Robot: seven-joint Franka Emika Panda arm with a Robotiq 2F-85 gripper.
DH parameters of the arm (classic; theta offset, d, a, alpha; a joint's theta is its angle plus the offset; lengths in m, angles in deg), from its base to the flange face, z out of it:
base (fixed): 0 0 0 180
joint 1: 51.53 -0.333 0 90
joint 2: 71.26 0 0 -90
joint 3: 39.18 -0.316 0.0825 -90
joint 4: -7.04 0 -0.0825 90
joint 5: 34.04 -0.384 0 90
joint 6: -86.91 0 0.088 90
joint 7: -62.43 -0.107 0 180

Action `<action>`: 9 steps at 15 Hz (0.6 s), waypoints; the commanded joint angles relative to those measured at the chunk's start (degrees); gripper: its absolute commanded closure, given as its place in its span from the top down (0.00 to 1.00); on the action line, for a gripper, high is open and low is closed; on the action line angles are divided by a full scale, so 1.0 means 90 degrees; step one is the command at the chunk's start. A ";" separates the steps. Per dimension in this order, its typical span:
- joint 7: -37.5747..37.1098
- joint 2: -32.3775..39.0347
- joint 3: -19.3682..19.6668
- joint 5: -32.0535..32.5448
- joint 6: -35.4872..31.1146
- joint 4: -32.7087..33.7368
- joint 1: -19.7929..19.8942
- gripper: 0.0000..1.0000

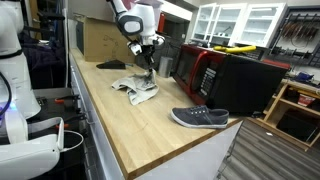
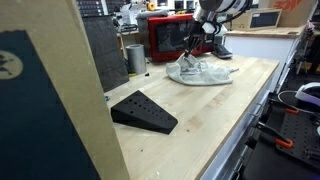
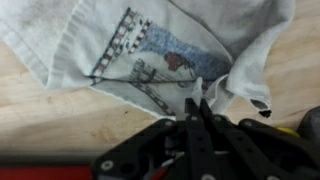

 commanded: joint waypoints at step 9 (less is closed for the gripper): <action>-0.2978 0.0603 0.0978 0.3107 -0.1121 0.0953 -0.0523 0.52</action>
